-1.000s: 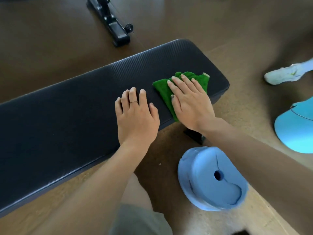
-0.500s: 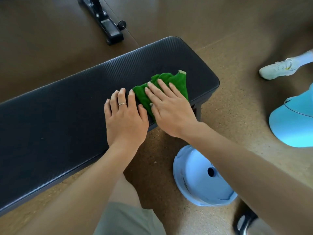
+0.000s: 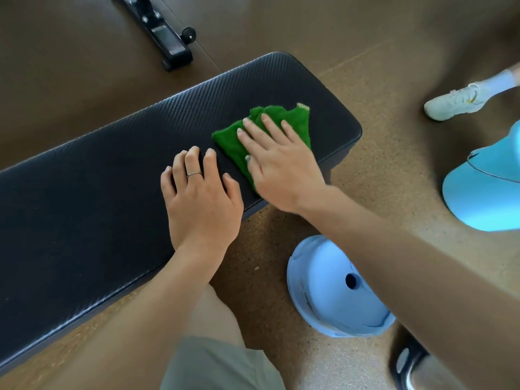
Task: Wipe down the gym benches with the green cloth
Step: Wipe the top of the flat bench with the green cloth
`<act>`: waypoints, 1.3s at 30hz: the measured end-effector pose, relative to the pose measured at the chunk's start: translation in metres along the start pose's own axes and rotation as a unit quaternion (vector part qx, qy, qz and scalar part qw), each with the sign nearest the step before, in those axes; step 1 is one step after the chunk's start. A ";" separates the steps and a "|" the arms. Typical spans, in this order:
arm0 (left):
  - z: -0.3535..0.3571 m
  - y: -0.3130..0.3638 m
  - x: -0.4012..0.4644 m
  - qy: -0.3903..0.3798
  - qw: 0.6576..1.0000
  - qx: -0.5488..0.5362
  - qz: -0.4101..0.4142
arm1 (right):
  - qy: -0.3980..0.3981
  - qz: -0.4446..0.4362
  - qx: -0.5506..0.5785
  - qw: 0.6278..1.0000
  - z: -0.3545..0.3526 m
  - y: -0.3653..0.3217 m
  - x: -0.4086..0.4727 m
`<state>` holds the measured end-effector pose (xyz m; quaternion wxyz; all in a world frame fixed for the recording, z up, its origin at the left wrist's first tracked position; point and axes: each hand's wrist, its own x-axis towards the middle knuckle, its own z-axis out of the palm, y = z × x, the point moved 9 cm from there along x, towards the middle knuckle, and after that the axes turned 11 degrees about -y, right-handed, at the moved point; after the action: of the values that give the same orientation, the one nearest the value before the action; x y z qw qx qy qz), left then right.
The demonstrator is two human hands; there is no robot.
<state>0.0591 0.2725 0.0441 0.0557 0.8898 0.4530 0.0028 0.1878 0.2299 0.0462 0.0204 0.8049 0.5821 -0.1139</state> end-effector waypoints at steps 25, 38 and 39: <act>-0.010 0.004 -0.006 0.034 0.997 -0.020 -0.061 | -0.026 -0.135 -0.005 0.991 -0.005 0.070 0.010; -0.008 0.004 -0.009 0.029 0.997 -0.029 -0.069 | -0.022 -0.079 -0.004 0.997 -0.002 0.087 -0.002; -0.008 0.004 -0.008 0.029 0.997 -0.030 -0.066 | -0.024 -0.087 -0.009 0.996 -0.001 0.086 -0.008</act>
<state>0.0575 0.2643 0.0526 0.0691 0.8556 0.5116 0.0383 0.2664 0.1953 0.0398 0.0314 0.7481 0.6500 -0.1298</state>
